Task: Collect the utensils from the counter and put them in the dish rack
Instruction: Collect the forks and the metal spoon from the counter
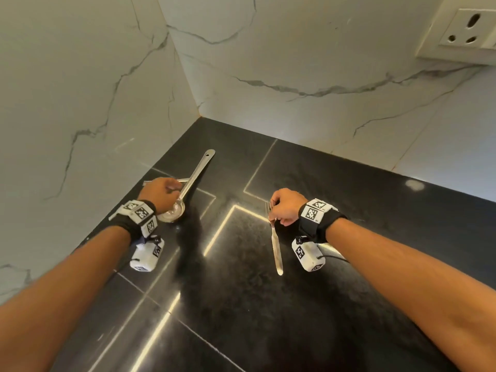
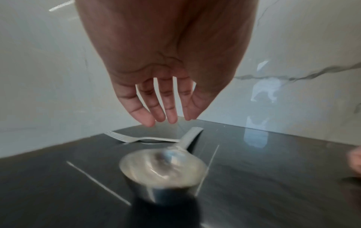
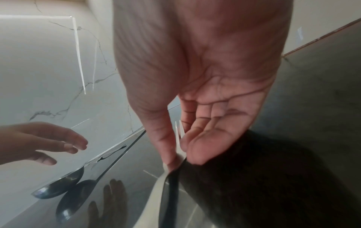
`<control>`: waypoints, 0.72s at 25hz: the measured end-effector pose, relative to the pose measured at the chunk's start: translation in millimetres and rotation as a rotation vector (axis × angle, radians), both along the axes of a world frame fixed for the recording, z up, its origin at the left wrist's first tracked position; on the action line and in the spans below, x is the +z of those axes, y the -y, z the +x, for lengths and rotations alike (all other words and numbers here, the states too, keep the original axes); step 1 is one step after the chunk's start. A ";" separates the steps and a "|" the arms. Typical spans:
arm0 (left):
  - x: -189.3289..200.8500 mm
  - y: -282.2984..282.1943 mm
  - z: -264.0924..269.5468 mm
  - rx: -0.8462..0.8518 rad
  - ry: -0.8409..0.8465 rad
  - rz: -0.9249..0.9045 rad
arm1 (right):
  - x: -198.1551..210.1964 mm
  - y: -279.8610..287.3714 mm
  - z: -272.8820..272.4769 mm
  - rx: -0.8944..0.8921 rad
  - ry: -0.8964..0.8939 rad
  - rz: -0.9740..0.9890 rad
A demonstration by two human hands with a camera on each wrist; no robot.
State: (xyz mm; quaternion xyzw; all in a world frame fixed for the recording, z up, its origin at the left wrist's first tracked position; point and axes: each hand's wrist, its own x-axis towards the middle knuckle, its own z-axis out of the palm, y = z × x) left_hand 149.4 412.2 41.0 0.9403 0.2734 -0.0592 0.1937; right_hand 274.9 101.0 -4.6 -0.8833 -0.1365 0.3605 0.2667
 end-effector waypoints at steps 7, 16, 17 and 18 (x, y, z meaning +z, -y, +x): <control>-38.4 -87.7 33.0 -0.088 -0.235 0.216 | -4.5 -19.3 7.0 -0.015 0.002 -0.068; -52.8 -93.4 -14.8 0.033 -0.262 0.233 | -10.7 -14.1 -7.0 0.107 0.118 -0.098; -50.5 -90.6 -22.6 0.043 -0.270 0.243 | -11.7 -13.6 -10.1 0.124 0.134 -0.107; -48.4 -87.5 -30.8 0.048 -0.284 0.248 | -12.8 -13.0 -12.7 0.127 0.138 -0.105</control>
